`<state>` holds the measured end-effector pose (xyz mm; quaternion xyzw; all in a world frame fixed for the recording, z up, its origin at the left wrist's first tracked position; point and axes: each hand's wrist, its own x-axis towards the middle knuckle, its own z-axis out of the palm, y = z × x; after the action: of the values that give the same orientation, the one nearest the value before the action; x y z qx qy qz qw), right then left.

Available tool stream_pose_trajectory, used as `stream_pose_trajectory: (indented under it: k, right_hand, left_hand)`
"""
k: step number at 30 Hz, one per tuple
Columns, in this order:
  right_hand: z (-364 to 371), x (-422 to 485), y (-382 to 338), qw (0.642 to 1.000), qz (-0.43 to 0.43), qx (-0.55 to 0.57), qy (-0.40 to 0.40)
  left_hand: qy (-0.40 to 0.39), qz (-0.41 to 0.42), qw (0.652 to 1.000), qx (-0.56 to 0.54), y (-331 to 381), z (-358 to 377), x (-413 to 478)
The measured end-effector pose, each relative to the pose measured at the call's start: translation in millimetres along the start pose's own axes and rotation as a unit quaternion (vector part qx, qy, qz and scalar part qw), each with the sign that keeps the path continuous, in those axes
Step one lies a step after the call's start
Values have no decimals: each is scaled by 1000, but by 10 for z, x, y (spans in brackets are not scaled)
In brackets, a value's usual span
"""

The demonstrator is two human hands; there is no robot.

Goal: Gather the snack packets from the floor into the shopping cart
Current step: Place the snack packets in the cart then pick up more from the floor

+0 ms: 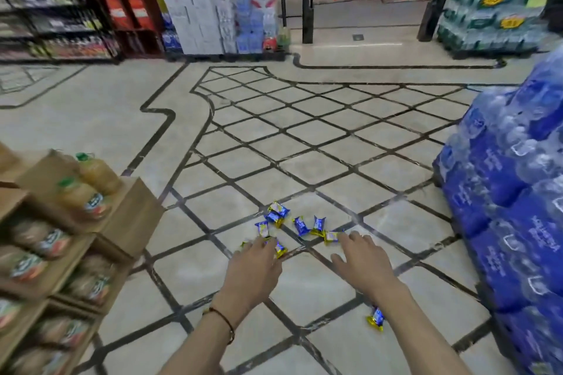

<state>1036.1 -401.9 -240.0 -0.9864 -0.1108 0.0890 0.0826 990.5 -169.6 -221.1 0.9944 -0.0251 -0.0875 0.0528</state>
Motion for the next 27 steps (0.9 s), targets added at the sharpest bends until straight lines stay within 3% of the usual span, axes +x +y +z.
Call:
stream_pose_trajectory:
  k: [10, 21, 27]
  right_hand:
    - [227, 1829, -471, 996, -65, -10, -68]
    - [1154, 3903, -1117, 994, -56, -30, -87]
    - [2378, 4694, -1030, 991, -25, -30, -127]
  left_hand:
    - [-70, -93, 993, -9, -1098, 104, 1094]
    - [-107, -13, 993, 38, -2622, 1065, 2942]
    - [-128, 31, 991, 27, -3101, 2096, 3784]
